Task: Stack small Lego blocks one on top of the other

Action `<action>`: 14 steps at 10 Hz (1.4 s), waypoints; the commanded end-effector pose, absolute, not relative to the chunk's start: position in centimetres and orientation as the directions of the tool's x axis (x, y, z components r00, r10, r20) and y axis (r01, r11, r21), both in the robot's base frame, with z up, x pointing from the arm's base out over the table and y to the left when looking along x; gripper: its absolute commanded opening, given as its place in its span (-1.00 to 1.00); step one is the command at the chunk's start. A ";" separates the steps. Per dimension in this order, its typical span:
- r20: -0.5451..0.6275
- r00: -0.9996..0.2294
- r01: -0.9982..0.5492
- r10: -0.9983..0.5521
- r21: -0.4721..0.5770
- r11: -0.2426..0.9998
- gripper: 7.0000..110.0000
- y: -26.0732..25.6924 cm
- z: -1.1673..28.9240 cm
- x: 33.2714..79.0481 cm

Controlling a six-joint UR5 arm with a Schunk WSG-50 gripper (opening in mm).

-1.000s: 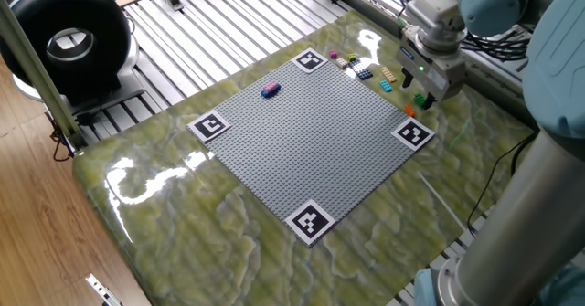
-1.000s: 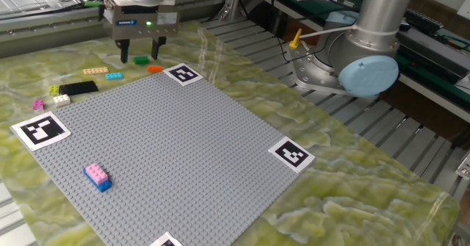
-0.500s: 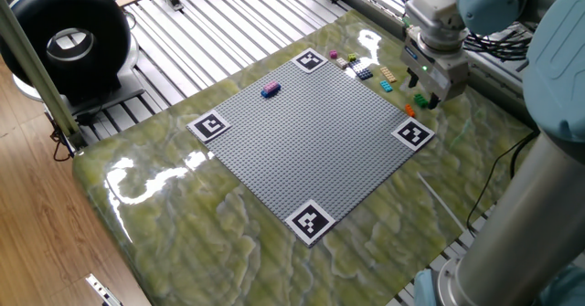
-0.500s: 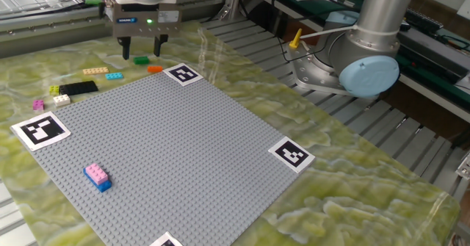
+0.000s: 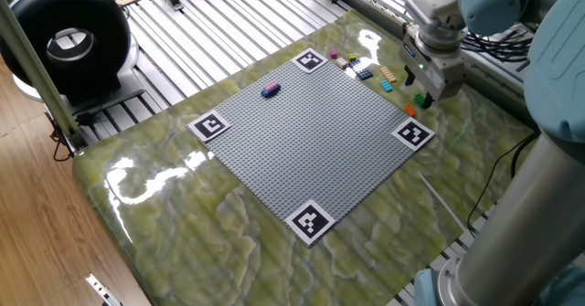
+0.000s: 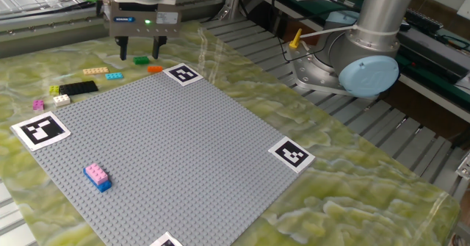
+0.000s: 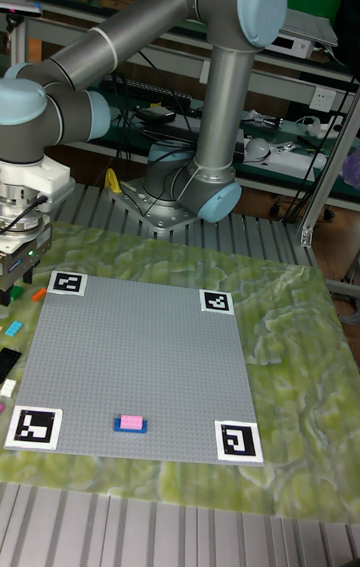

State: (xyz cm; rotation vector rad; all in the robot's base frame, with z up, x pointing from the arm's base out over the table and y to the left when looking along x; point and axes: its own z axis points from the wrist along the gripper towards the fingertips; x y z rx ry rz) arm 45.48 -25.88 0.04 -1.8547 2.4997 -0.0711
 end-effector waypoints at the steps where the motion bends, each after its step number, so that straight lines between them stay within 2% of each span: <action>1: 0.003 -0.302 -0.947 -0.953 -0.113 0.300 0.15 -26.4 0.3 46.9; 12: 0.013 -0.336 -0.942 -0.942 -0.028 0.336 0.15 -26.2 -0.9 44.2; 13: 0.013 -0.339 -0.941 -0.941 -0.030 0.338 -0.28 -26.2 -0.9 44.3; 14: 0.012 -0.343 -0.939 -0.939 -0.030 0.343 -0.28 -26.2 -1.0 44.3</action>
